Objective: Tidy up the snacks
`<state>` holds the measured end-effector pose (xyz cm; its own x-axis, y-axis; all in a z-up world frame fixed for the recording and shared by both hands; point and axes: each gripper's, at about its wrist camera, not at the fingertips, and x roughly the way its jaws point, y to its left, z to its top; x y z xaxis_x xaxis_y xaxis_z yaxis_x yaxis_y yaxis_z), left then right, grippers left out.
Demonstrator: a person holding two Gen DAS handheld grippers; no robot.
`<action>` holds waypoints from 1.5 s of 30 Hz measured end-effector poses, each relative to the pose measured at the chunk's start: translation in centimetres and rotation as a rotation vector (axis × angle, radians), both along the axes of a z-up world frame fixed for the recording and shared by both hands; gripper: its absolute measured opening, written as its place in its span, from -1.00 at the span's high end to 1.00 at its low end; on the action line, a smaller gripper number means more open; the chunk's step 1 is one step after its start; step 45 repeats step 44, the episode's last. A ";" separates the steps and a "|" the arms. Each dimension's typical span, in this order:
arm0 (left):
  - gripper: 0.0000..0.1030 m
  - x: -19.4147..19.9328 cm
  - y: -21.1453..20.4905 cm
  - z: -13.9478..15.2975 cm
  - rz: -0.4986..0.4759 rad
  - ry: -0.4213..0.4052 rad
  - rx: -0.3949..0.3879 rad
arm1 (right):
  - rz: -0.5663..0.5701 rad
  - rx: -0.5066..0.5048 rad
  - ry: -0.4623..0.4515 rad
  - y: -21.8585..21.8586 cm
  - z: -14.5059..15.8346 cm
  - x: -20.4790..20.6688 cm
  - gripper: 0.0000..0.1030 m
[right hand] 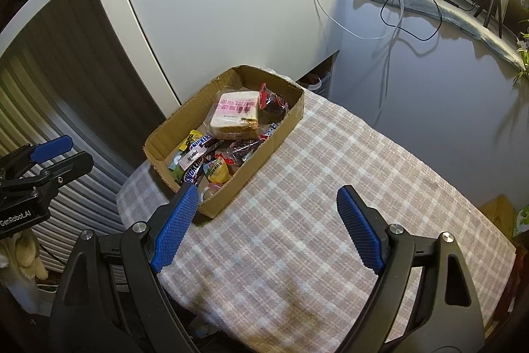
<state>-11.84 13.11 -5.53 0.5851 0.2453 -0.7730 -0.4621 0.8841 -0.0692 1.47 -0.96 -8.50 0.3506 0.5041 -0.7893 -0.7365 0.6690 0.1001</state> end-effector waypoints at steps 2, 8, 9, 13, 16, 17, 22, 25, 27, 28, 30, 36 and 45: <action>-0.38 0.0 0.0 0.0 -0.001 0.001 -0.001 | -0.008 -0.001 0.001 0.0 0.0 0.0 -0.71; -0.38 0.3 0.0 0.0 -0.003 0.006 0.000 | -0.014 -0.001 0.007 0.0 -0.2 0.1 -0.71; -0.38 0.3 0.0 0.0 -0.001 0.005 0.001 | -0.017 -0.002 0.008 0.0 -0.3 0.2 -0.71; -0.38 0.4 0.0 -0.1 0.000 0.006 0.002 | -0.015 0.000 0.011 -0.1 -0.3 0.3 -0.71; -0.38 0.4 0.0 -0.1 0.001 0.007 0.001 | -0.015 -0.002 0.009 -0.1 -0.2 0.3 -0.71; -0.38 0.5 0.1 -0.1 0.000 0.009 0.000 | -0.014 -0.001 0.009 -0.1 -0.2 0.4 -0.71; -0.38 0.6 0.1 -0.3 0.000 0.012 -0.002 | -0.017 -0.003 0.014 -0.1 -0.6 0.7 -0.71; -0.38 0.7 0.0 -0.3 0.001 0.012 -0.002 | -0.016 -0.003 0.015 -0.2 -0.6 0.7 -0.71; -0.38 0.7 0.0 -0.3 0.001 0.012 0.000 | -0.014 -0.003 0.014 -0.2 -0.6 0.7 -0.71; -0.38 0.8 0.0 -0.3 0.001 0.012 0.001 | -0.014 -0.004 0.014 -0.2 -0.5 0.7 -0.71; -0.38 0.8 -0.1 -0.4 -0.001 0.014 -0.001 | -0.016 -0.003 0.014 -0.2 -0.5 0.7 -0.71; -0.38 1.1 -0.1 -0.6 -0.004 0.021 -0.002 | -0.021 -0.003 0.022 -0.5 -0.9 1.0 -0.71; -0.38 1.4 -0.3 -0.7 -0.011 0.020 0.001 | -0.037 0.000 0.032 -1.1 -1.5 1.7 -0.71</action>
